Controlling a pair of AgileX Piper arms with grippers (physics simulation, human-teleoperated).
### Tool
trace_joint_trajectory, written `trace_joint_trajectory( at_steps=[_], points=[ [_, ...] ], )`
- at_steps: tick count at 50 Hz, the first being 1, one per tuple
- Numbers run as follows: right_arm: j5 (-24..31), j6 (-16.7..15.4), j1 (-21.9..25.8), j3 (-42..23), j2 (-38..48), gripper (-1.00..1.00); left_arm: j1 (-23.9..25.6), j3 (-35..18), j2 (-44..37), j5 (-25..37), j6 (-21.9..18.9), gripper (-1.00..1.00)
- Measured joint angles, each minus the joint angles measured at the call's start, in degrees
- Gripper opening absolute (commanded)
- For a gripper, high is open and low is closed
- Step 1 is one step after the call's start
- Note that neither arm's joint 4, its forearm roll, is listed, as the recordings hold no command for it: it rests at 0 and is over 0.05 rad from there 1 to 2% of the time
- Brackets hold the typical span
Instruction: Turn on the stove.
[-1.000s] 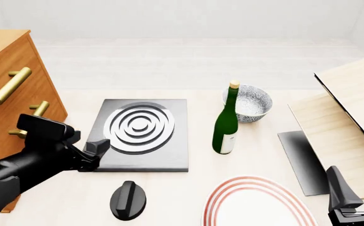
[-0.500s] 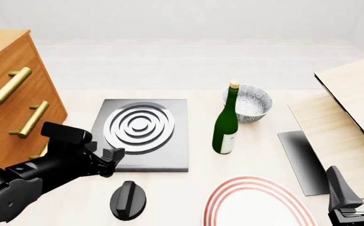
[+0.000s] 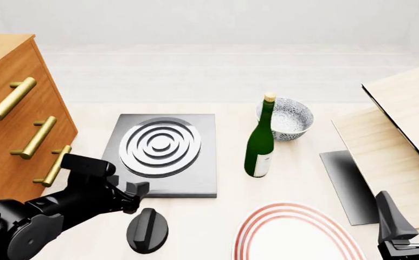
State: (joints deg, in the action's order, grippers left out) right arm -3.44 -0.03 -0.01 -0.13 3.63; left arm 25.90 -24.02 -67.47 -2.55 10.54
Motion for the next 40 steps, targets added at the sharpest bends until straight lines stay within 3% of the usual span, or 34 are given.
trace_joint_trajectory(
  at_steps=[40],
  points=[
    [0.00,0.00,0.00,0.00,-0.01,1.00,2.49,5.52,-13.71,-13.59,4.86,1.00]
  ],
)
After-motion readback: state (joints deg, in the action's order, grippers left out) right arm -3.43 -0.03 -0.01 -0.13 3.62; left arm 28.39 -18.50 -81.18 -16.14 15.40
